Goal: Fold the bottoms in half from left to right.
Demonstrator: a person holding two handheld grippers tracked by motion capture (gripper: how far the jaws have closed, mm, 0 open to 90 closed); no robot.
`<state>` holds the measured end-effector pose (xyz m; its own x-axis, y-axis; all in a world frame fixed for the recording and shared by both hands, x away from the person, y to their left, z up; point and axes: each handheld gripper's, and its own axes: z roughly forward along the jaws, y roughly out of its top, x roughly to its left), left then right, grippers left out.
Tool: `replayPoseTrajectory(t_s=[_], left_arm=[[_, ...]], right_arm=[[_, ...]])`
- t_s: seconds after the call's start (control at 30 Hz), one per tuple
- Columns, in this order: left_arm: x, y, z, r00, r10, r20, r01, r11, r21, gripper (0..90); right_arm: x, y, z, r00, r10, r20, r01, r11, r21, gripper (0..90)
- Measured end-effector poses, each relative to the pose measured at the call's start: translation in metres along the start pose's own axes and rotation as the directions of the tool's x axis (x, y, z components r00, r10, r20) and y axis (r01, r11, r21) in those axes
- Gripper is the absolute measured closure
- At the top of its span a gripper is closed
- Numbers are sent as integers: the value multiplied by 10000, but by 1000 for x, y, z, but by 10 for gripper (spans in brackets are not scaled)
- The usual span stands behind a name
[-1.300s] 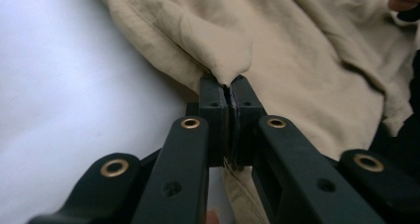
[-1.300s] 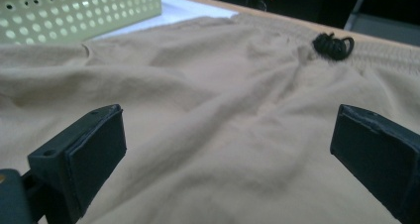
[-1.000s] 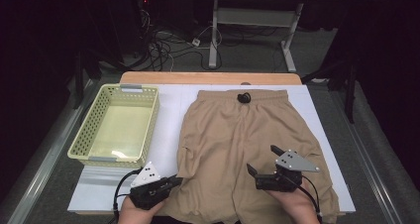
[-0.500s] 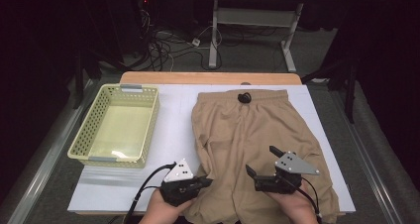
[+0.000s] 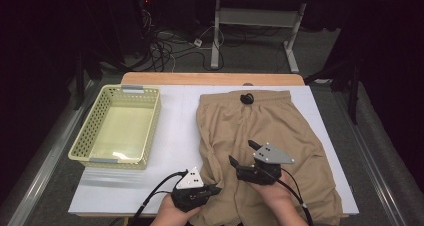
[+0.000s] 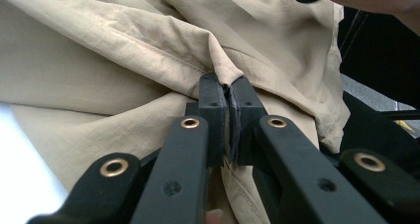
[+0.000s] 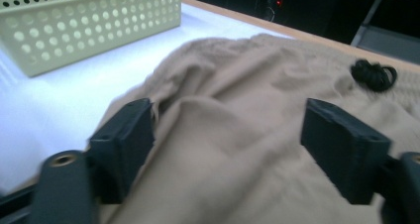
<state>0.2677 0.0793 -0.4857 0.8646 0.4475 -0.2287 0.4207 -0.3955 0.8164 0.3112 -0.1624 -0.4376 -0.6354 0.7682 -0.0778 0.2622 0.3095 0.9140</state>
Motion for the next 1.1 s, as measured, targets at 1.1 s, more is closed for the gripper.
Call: replayPoseTrajectory(t_s=[1.1], left_arm=[[3, -2, 0, 9989, -257, 386, 260, 9996, -74, 829]], right_arm=[[27, 50, 143, 9929, 184, -1179, -10, 9893, 1459, 615]])
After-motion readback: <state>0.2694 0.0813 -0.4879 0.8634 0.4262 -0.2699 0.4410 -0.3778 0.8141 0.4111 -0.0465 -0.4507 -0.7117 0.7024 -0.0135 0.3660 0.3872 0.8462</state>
